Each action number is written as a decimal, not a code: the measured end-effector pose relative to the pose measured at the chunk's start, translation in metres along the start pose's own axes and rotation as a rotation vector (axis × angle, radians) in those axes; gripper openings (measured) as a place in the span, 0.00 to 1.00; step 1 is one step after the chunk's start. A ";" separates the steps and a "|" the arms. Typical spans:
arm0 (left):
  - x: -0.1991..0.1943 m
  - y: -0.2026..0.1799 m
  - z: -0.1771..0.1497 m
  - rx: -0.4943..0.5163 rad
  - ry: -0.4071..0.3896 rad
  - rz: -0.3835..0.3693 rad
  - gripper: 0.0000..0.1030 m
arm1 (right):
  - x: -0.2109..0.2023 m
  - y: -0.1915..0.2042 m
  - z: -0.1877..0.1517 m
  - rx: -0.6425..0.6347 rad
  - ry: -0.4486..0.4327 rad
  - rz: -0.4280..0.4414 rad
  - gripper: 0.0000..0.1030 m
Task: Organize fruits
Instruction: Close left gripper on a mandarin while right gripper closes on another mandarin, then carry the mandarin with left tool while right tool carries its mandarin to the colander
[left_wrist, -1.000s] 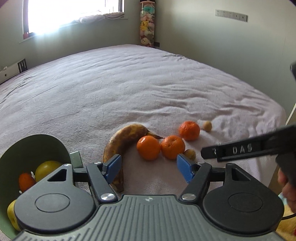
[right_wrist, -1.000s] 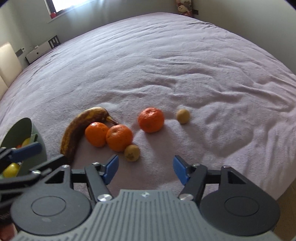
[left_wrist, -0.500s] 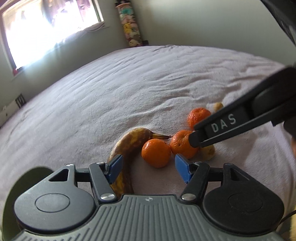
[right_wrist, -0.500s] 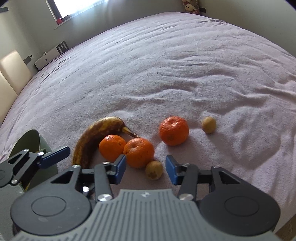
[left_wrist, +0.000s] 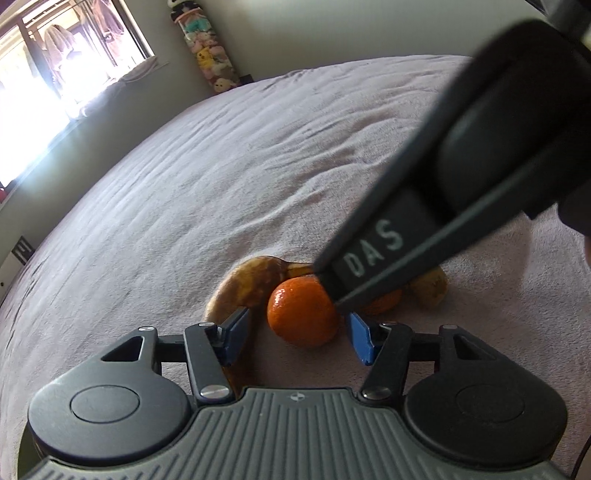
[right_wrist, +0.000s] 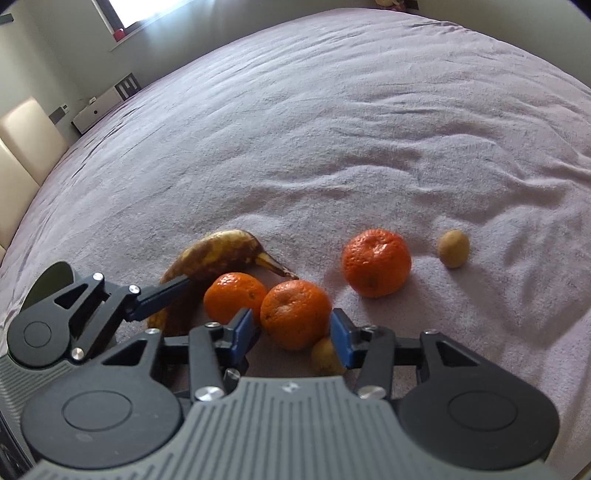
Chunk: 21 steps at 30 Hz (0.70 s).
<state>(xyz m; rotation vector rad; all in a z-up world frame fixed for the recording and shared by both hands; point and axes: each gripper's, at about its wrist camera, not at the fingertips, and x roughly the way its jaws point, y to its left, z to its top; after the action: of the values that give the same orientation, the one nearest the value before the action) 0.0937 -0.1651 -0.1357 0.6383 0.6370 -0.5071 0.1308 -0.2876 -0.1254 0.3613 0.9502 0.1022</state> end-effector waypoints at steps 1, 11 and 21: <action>0.003 0.000 -0.001 0.003 0.004 -0.004 0.65 | 0.002 0.000 0.001 0.001 0.000 -0.005 0.44; 0.013 0.006 -0.006 0.000 0.001 -0.034 0.51 | 0.014 -0.007 0.000 0.038 0.032 -0.010 0.44; 0.004 0.017 -0.006 -0.086 0.011 -0.040 0.47 | 0.007 -0.005 0.001 0.051 0.026 -0.025 0.42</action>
<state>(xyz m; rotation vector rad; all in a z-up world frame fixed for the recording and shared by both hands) 0.1043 -0.1496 -0.1357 0.5484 0.6794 -0.5115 0.1353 -0.2914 -0.1318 0.3957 0.9842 0.0599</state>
